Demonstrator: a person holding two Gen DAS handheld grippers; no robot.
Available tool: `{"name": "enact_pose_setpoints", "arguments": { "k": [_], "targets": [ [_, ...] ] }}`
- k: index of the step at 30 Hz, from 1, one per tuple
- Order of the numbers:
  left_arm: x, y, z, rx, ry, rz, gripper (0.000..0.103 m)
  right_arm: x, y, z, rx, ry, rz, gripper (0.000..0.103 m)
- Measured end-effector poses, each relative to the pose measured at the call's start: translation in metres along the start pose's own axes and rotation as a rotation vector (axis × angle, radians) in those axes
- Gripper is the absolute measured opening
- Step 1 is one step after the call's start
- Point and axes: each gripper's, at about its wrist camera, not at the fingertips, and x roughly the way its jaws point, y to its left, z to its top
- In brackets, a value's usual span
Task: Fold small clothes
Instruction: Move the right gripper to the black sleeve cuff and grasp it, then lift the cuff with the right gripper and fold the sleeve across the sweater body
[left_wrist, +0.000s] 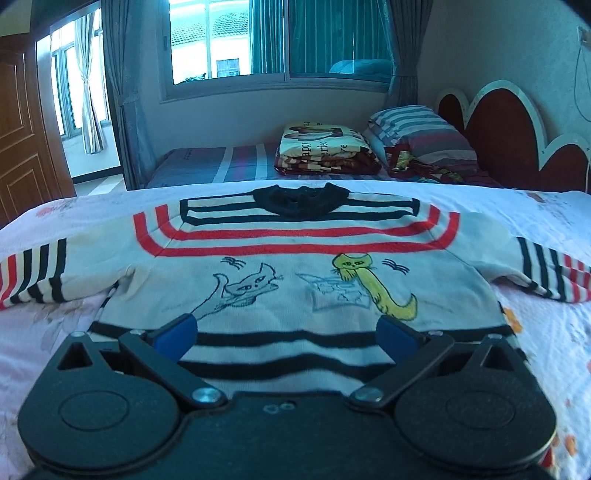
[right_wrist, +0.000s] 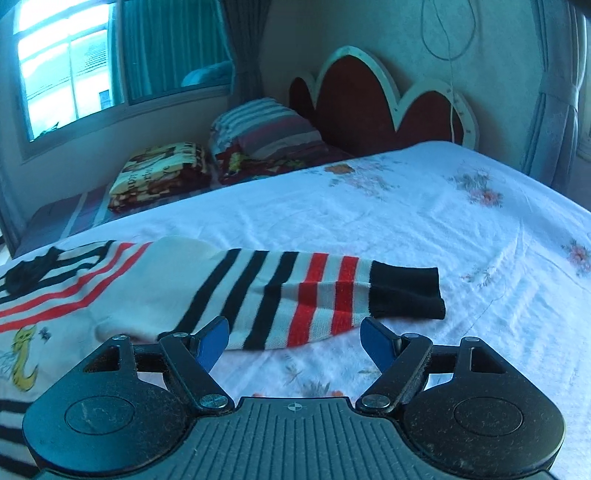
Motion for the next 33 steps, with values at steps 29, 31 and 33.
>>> {"name": "enact_pose_setpoints", "arguments": {
  "k": [29,31,33],
  "targets": [
    [0.07,-0.006,0.002,-0.012,0.079,0.033,0.102,0.084,-0.107,-0.003,0.493,-0.02,0.0,0.057],
    [0.067,-0.002,0.005,-0.024,0.077,0.035,0.102,0.085,-0.11,-0.001,0.505,-0.02,0.006,0.019],
    [0.063,0.005,0.006,-0.026,0.071,0.036,0.102,0.088,-0.109,0.001,0.498,-0.005,0.018,0.013]
  ]
}}
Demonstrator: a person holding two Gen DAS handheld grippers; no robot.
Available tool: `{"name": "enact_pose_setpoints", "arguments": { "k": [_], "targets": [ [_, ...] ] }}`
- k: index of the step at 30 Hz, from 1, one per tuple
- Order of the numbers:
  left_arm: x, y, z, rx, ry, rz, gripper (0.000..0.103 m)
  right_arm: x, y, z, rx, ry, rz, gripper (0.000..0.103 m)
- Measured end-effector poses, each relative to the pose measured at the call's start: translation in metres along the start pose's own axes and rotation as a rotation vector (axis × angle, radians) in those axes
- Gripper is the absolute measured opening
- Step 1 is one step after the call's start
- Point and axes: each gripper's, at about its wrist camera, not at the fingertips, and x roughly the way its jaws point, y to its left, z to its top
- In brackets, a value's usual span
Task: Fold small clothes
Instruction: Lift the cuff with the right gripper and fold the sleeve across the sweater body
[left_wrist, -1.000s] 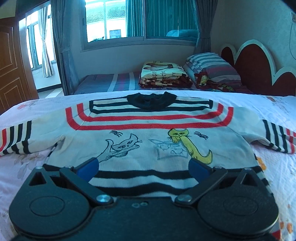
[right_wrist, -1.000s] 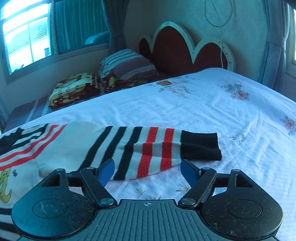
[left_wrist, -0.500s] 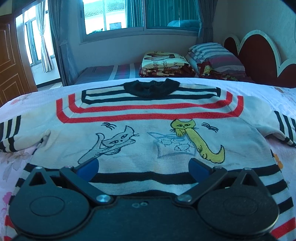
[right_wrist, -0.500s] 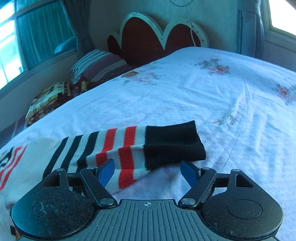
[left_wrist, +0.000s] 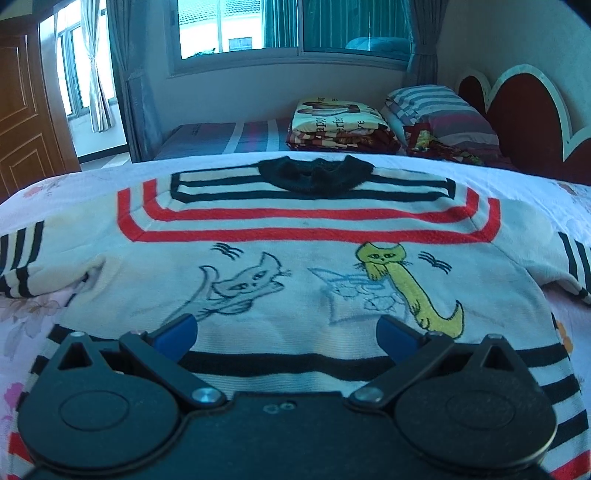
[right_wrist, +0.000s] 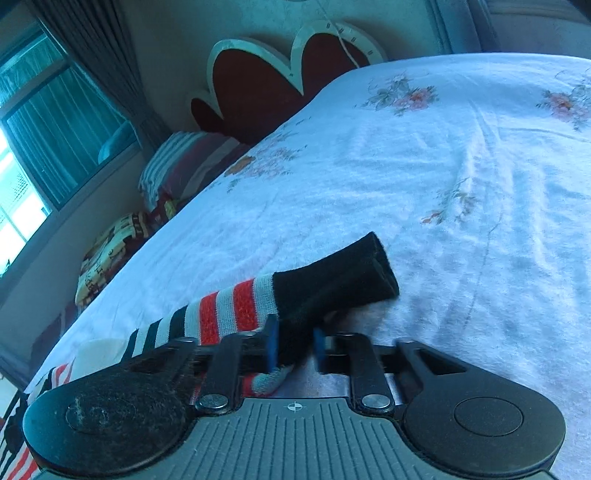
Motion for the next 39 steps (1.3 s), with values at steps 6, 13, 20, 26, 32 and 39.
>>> {"name": "enact_pose_setpoints", "arguments": {
  "k": [6,13,20,26,32,39],
  "targets": [
    [-0.005,0.031,0.001,-0.013,0.014,0.004,0.102,-0.012,0.046,-0.003,-0.248,-0.065,-0.024,0.008],
    [-0.001,0.062,-0.001,-0.042,0.031,-0.054,0.102,-0.026,0.123,-0.035,-0.409,-0.065,0.099,0.008],
    [0.012,0.094,0.002,-0.076,0.078,-0.103,0.102,-0.042,0.213,-0.096,-0.54,-0.017,0.247,0.008],
    [0.005,0.136,-0.004,-0.122,0.056,-0.14,0.101,-0.049,0.282,-0.166,-0.627,0.057,0.357,0.008],
    [-0.005,0.175,-0.006,-0.14,0.019,-0.105,0.101,-0.051,0.335,-0.23,-0.681,0.128,0.435,0.008],
    [-0.01,0.207,-0.011,-0.153,0.017,-0.109,0.101,-0.047,0.371,-0.283,-0.745,0.194,0.489,0.008]
  ]
}}
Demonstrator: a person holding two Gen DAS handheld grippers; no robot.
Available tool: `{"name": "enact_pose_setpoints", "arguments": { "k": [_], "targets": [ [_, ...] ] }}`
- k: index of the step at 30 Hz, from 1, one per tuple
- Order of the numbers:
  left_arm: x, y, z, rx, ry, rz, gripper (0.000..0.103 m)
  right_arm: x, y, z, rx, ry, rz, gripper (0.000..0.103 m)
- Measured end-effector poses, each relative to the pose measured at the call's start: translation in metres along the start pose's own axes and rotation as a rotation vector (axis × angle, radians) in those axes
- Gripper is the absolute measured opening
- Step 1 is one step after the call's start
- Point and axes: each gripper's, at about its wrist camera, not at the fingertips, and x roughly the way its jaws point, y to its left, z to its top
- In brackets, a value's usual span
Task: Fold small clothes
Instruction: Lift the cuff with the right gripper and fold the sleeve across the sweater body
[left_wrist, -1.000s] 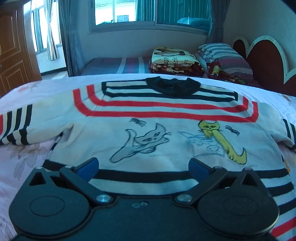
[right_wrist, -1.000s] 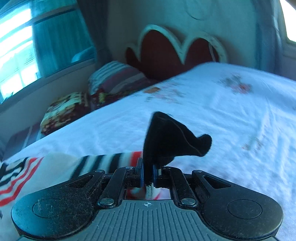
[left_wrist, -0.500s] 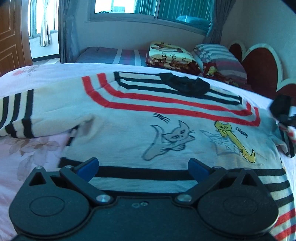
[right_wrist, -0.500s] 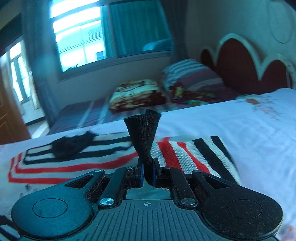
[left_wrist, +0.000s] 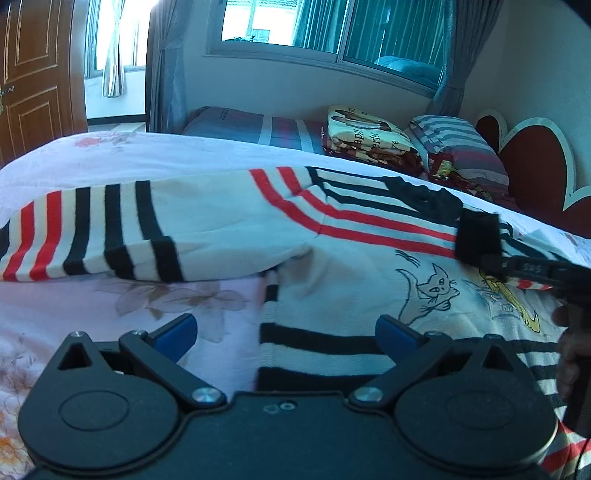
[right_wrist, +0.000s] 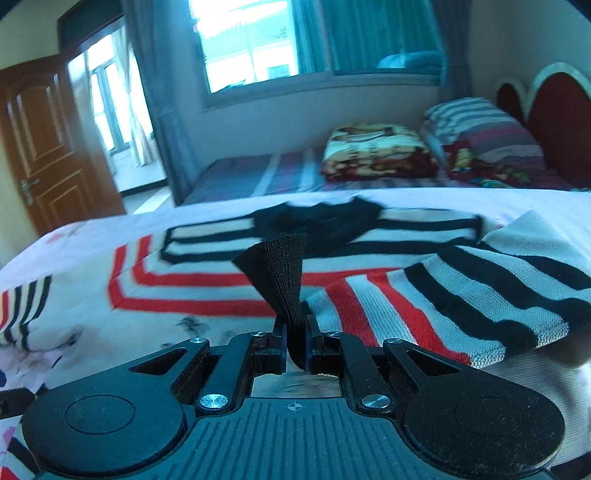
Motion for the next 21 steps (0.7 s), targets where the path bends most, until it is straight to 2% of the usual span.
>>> {"name": "enact_pose_setpoints", "arguments": {
  "k": [5,6,7,8,12,15,16,18,19,20,21],
  "targets": [
    [-0.002,0.012,0.001,-0.029,-0.006,-0.01,0.101,0.017,0.03,-0.011,-0.04,0.051,0.058,0.009],
    [-0.001,0.014,0.002,-0.039,-0.006,-0.01,0.101,0.02,0.034,-0.013,-0.056,0.063,0.062,0.019],
    [-0.001,0.015,0.003,-0.051,-0.005,-0.012,0.101,0.021,0.037,-0.016,-0.072,0.052,0.079,0.041],
    [0.0,0.017,0.004,-0.062,-0.005,-0.015,0.101,0.02,0.04,-0.018,-0.078,0.045,0.11,0.047],
    [0.007,0.015,0.007,-0.076,0.001,-0.035,0.101,0.009,0.048,-0.021,-0.122,-0.015,0.07,0.048],
    [0.015,0.002,0.013,-0.086,0.005,-0.112,0.099,-0.011,0.03,-0.019,-0.038,-0.079,0.044,0.048],
    [0.018,-0.006,0.016,-0.089,0.002,-0.148,0.093,-0.02,0.021,-0.018,-0.003,-0.098,0.024,0.048],
    [0.027,-0.023,0.022,-0.101,0.01,-0.233,0.047,-0.037,0.002,-0.016,0.064,-0.126,-0.017,0.048],
    [0.035,-0.032,0.025,-0.116,0.03,-0.273,0.031,-0.042,-0.007,-0.016,0.09,-0.137,-0.04,0.048],
    [0.044,-0.039,0.027,-0.142,0.045,-0.317,0.038,-0.048,-0.016,-0.015,0.113,-0.147,-0.066,0.048],
    [0.053,-0.046,0.028,-0.164,0.056,-0.346,0.038,-0.055,-0.024,-0.014,0.131,-0.155,-0.088,0.048]
  ]
}}
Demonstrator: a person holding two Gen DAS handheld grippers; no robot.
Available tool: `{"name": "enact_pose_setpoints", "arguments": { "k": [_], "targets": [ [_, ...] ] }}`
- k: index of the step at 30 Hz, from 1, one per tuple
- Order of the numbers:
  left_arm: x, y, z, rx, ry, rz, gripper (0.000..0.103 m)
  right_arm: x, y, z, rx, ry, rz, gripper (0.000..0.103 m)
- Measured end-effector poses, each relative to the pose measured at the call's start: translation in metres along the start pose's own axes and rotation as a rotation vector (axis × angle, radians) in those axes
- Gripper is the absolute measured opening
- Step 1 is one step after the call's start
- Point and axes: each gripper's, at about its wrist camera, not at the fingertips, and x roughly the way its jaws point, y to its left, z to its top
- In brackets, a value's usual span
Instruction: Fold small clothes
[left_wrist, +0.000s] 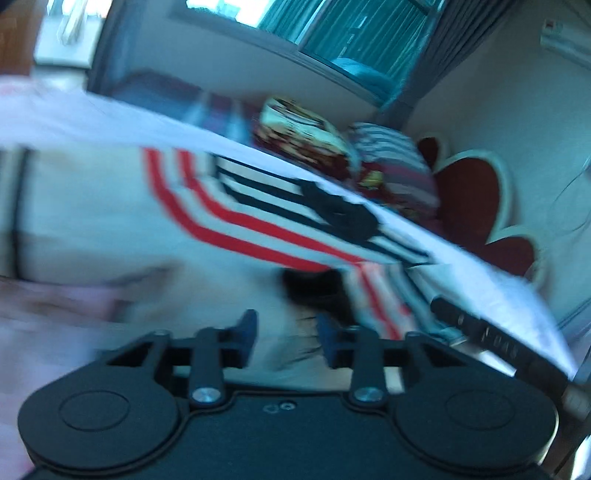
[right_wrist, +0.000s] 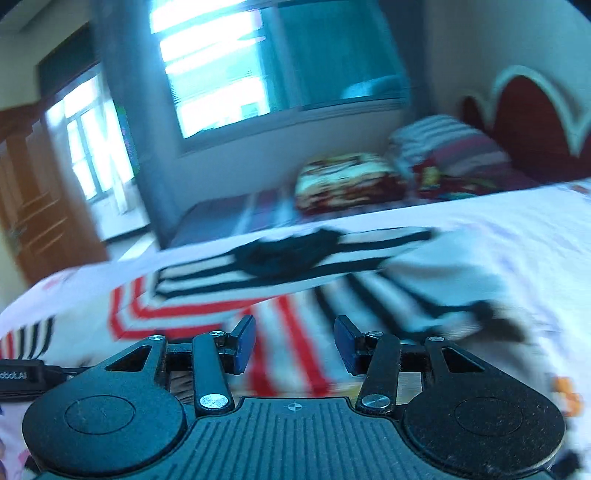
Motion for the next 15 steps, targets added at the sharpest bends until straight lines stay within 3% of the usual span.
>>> {"name": "enact_pose_setpoints", "arguments": {
  "k": [4,7,9,12,13,15],
  "targets": [
    [0.033,-0.012,0.004,-0.05,0.028,-0.051,0.043,-0.02,-0.032,0.013,0.052,-0.029,-0.069,0.048],
    [0.044,-0.017,0.005,-0.058,0.005,-0.053,0.067,-0.036,-0.07,0.019,0.167,-0.028,-0.091,0.048],
    [0.052,-0.016,0.005,-0.078,0.018,-0.054,0.069,-0.041,-0.098,0.021,0.282,-0.016,-0.09,0.048],
    [0.062,-0.015,0.005,-0.073,0.034,-0.035,0.061,-0.042,-0.137,0.019,0.459,0.011,-0.056,0.048],
    [0.064,-0.016,0.006,-0.059,0.034,-0.028,0.053,-0.04,-0.149,0.017,0.522,0.024,-0.031,0.048],
    [0.064,-0.015,0.01,-0.038,0.03,-0.022,0.024,-0.036,-0.166,0.014,0.632,0.038,0.02,0.048]
  ]
}}
